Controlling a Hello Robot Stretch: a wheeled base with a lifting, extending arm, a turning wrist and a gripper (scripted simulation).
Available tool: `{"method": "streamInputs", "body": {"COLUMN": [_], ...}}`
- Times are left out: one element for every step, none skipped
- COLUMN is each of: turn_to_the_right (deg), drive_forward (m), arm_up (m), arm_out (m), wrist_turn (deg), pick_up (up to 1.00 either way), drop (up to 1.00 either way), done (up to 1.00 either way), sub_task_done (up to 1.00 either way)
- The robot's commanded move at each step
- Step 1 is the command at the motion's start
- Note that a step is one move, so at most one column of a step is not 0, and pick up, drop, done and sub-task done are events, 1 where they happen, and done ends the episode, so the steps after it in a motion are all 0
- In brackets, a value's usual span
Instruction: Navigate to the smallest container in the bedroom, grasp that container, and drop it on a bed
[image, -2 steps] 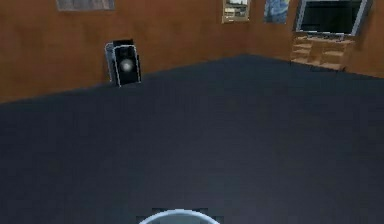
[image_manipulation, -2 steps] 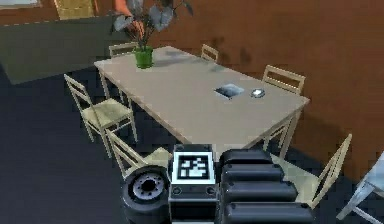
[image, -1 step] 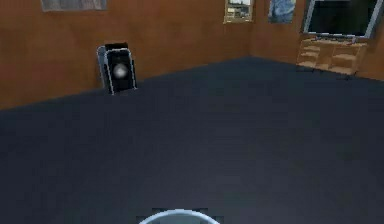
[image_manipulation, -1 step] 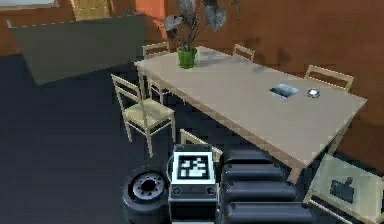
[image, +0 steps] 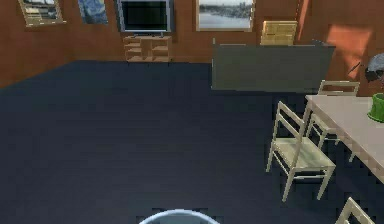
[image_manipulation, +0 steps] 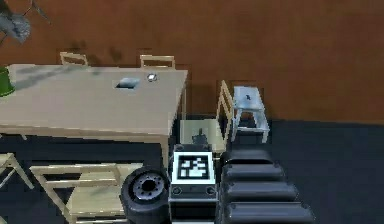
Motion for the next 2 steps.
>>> {"method": "streamInputs", "body": {"turn_to_the_right": [3.0, 0.0], "drive_forward": [0.00, 1.00], "arm_up": [0.00, 0.00], "arm_out": [0.00, 0.00], "wrist_turn": [0.0, 0.0], "pick_up": [0.00, 0.00], "drop": [0.00, 0.00], "done": [0.00, 0.00], "sub_task_done": [0.00, 0.00]}}
